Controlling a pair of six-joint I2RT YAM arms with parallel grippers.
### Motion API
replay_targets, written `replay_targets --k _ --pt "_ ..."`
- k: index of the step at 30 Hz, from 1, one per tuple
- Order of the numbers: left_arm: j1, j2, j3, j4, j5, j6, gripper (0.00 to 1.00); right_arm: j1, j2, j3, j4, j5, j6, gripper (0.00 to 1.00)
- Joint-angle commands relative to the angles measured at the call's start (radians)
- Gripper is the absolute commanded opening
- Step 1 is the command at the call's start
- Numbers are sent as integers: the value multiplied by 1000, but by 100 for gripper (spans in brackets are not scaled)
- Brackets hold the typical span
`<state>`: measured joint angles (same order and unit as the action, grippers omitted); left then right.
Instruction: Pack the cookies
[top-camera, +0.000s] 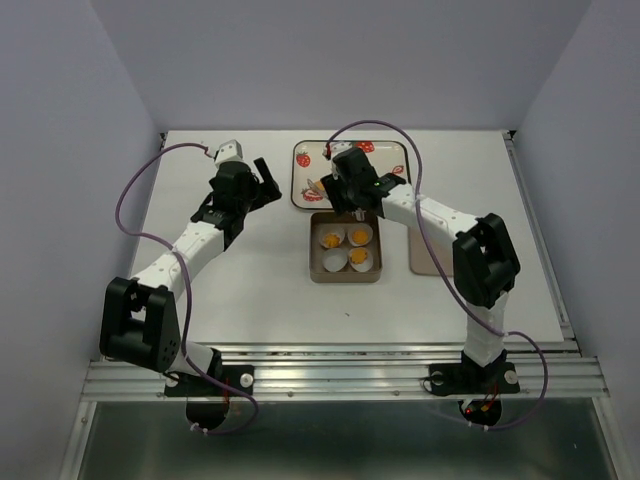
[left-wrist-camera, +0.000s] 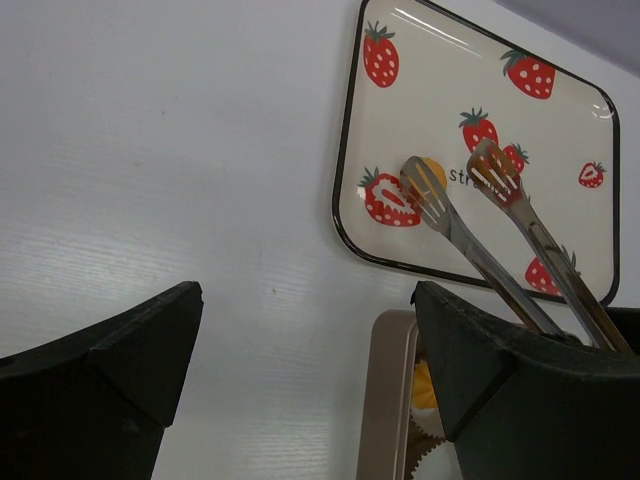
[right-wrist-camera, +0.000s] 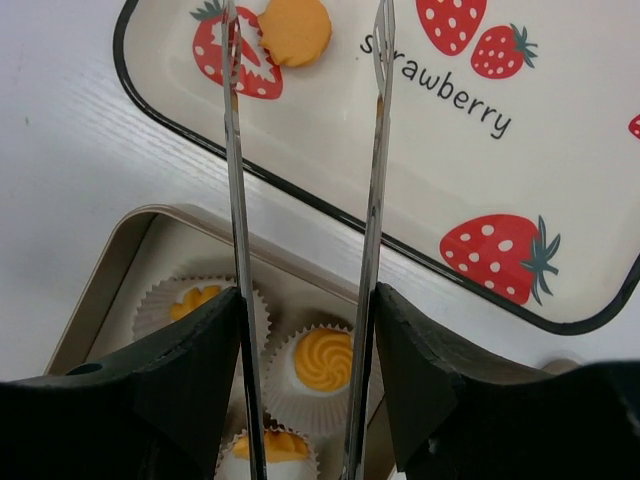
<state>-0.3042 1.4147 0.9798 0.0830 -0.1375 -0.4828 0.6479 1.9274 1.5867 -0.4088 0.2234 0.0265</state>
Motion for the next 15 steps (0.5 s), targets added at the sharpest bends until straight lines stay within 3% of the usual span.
replay_targets --k 1,8,11,15 --pt "-3 -10 28 -2 -24 30 99 1 45 85 -8 19 -49 60" --pt "0 -7 33 -9 -37 32 99 1 84 114 -19 4 -63 58" --pt "0 -5 37 -11 -36 29 99 1 85 119 -24 11 -62 47" --pt "0 -8 42 -9 -36 24 99 1 44 111 -27 7 -53 40"
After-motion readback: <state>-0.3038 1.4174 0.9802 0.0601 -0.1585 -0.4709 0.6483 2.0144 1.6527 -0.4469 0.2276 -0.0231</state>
